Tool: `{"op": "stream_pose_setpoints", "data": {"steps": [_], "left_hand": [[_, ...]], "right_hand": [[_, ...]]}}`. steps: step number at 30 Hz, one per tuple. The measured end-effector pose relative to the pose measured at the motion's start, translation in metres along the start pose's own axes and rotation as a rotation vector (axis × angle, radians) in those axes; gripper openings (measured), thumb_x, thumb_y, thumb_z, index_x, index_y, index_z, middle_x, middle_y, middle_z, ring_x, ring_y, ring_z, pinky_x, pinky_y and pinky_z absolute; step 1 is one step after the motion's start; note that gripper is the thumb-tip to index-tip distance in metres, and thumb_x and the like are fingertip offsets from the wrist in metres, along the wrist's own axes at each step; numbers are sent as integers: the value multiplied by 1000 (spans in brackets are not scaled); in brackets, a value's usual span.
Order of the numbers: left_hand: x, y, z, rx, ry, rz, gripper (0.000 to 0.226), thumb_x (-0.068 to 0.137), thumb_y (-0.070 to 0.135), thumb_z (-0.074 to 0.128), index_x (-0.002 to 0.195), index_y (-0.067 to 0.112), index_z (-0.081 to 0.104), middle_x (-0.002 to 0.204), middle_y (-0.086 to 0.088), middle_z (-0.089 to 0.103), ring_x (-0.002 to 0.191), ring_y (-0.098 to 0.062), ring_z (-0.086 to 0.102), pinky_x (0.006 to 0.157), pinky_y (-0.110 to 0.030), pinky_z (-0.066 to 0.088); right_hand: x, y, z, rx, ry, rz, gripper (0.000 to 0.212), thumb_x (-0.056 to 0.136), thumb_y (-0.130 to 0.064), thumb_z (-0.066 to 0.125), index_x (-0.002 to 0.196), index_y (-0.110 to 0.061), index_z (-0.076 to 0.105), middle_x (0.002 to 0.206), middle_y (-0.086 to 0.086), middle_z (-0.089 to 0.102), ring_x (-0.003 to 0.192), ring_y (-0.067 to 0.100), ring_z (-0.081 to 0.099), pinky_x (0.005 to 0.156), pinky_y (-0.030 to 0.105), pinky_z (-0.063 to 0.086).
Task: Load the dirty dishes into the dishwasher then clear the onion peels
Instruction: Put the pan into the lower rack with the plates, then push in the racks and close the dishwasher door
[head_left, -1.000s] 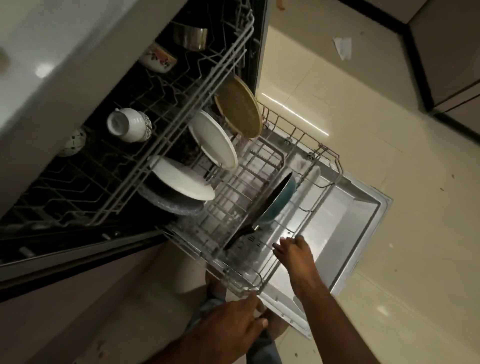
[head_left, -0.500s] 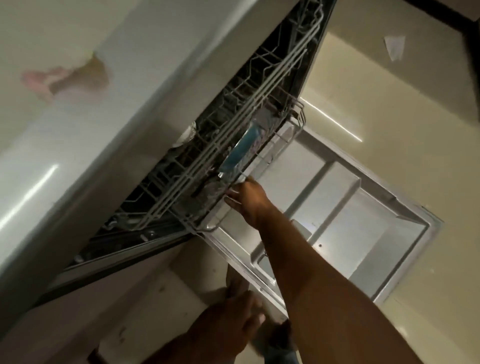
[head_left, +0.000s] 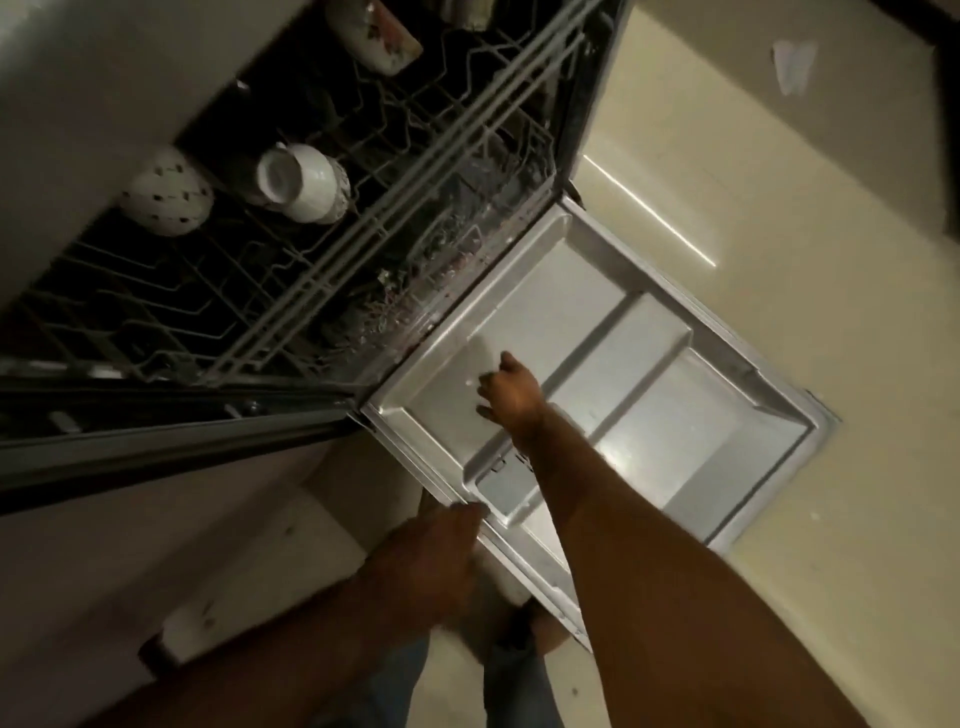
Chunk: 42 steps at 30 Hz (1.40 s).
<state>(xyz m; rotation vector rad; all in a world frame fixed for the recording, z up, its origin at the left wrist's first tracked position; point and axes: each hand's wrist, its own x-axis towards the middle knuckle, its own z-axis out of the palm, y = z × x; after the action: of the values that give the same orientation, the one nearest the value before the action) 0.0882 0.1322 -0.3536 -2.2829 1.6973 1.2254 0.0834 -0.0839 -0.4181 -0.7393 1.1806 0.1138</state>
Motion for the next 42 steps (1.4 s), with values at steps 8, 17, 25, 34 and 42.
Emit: {"op": "stream_pose_setpoints", "data": {"steps": [8, 17, 25, 34, 42], "left_hand": [[54, 65, -10, 122, 70, 17, 69, 93, 22, 66, 155, 6, 40, 155, -15, 48, 142, -32, 48, 112, -44, 44], [72, 79, 59, 58, -88, -128, 82, 102, 37, 52, 165, 19, 3, 174, -3, -2, 160, -23, 1, 129, -44, 15], [51, 61, 94, 38, -74, -133, 81, 104, 38, 48, 165, 20, -2, 174, 0, -7, 160, -19, -6, 130, -38, 6], [39, 83, 93, -17, -85, -145, 79, 107, 36, 45, 165, 20, -6, 173, 2, -11, 159, -17, -10, 127, -35, 3], [29, 90, 91, -67, -67, -148, 79, 107, 37, 46, 166, 20, -4, 173, 4, -9, 159, -15, -9, 129, -34, 4]], "right_hand": [[-77, 141, -170, -258, 747, 108, 54, 97, -15, 61, 147, -1, 49, 144, 22, 56, 125, 39, 59, 104, 39, 46], [-72, 258, -280, 147, 840, 440, 91, 83, -49, 81, 148, 2, 41, 140, 21, 51, 122, 40, 54, 94, 46, 48], [-33, 301, -289, 297, 604, 308, 47, 90, -28, 80, 126, -4, 62, 120, 10, 65, 113, 34, 59, 97, 42, 46], [-53, 301, -300, 123, 664, 315, 19, 93, -13, 75, 99, 3, 67, 75, 6, 56, 63, 19, 50, 59, 29, 42], [-60, 304, -301, 214, 601, 257, 56, 88, -23, 82, 131, 4, 59, 122, 14, 61, 110, 31, 56, 99, 43, 46]]}}
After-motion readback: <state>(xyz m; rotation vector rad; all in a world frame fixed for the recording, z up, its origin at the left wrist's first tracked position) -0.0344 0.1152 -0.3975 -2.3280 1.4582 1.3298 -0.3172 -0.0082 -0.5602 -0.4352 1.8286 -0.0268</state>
